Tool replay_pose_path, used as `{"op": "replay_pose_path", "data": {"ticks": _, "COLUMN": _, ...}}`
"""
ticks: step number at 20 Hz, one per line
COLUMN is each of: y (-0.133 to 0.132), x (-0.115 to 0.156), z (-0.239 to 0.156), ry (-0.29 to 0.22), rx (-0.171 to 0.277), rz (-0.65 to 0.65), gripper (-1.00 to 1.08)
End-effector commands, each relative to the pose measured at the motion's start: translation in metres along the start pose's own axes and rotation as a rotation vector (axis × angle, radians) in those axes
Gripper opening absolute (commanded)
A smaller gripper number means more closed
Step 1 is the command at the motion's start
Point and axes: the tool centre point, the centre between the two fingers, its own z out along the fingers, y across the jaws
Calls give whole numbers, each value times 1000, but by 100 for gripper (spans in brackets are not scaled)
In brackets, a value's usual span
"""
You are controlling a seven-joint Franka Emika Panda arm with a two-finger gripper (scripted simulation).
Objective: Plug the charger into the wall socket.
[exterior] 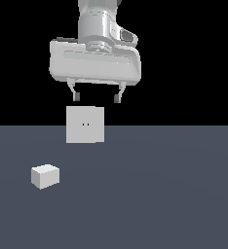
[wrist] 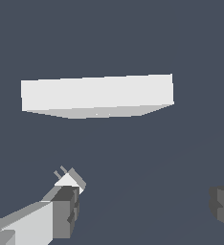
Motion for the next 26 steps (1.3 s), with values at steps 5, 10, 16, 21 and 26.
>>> {"op": "replay_pose_path", "data": {"ticks": 5, "y": -22, "x": -8, "z": 20, "ry": 35, "rx": 15, "rz": -150, "gripper": 100}}
{"op": "replay_pose_path", "data": {"ticks": 10, "y": -42, "x": -19, "z": 39, "ry": 69, "rx": 29, "rz": -295, "gripper": 100}}
{"op": "replay_pose_path", "data": {"ticks": 16, "y": -64, "x": -33, "z": 61, "ry": 108, "rx": 46, "rz": -463, "gripper": 100}}
{"op": "replay_pose_path", "data": {"ticks": 21, "y": -78, "x": -45, "z": 77, "ry": 135, "rx": 59, "rz": -580, "gripper": 100}}
{"op": "replay_pose_path", "data": {"ticks": 26, "y": -86, "x": -54, "z": 89, "ry": 154, "rx": 68, "rz": -663, "gripper": 100}}
